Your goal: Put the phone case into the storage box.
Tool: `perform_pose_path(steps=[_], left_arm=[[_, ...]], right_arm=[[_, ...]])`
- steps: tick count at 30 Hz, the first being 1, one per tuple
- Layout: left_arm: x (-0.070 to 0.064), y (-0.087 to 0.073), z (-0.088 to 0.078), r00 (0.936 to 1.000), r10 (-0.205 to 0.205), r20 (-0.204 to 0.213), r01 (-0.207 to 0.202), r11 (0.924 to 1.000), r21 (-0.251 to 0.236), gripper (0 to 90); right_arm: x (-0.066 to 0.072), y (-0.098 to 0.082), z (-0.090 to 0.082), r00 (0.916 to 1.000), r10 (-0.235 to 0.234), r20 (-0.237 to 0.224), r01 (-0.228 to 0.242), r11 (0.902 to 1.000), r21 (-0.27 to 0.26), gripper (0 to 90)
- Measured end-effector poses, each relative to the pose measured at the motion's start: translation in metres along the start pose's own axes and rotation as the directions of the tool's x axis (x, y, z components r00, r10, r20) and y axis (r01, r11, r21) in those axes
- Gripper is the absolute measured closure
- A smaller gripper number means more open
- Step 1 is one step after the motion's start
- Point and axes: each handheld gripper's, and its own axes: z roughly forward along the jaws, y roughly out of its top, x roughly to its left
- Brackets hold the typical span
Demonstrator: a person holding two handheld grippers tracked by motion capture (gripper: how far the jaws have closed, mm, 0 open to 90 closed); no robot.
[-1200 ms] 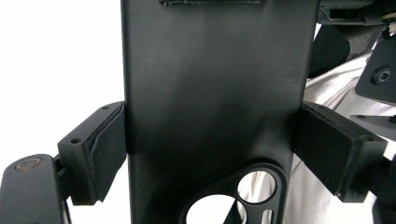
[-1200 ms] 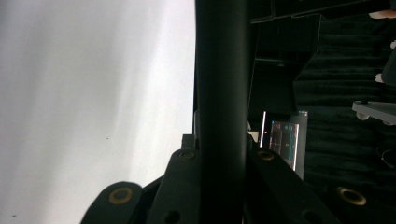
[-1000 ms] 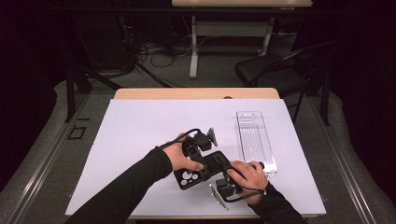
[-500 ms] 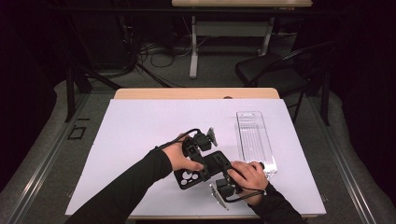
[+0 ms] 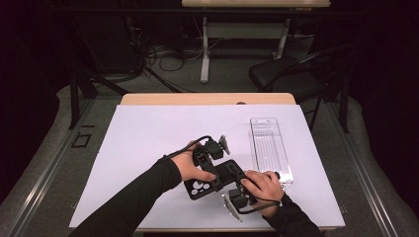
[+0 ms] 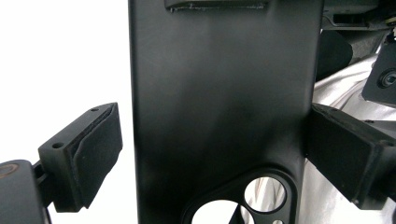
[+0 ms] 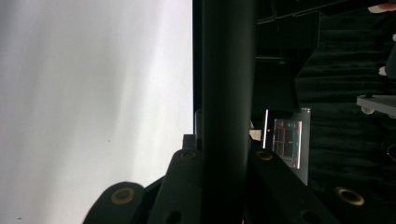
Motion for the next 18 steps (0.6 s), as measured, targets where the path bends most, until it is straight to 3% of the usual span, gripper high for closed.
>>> perform_pose_path(steps=[18], left_arm=[[-0.001,-0.015,-0.011,0.9999,-0.006,-0.013,0.006,0.9994,-0.036,6.4]], right_arm=[[0.000,-0.004,0.001,0.9996,0.018,-0.022,-0.018,0.9998,0.011,88.8]])
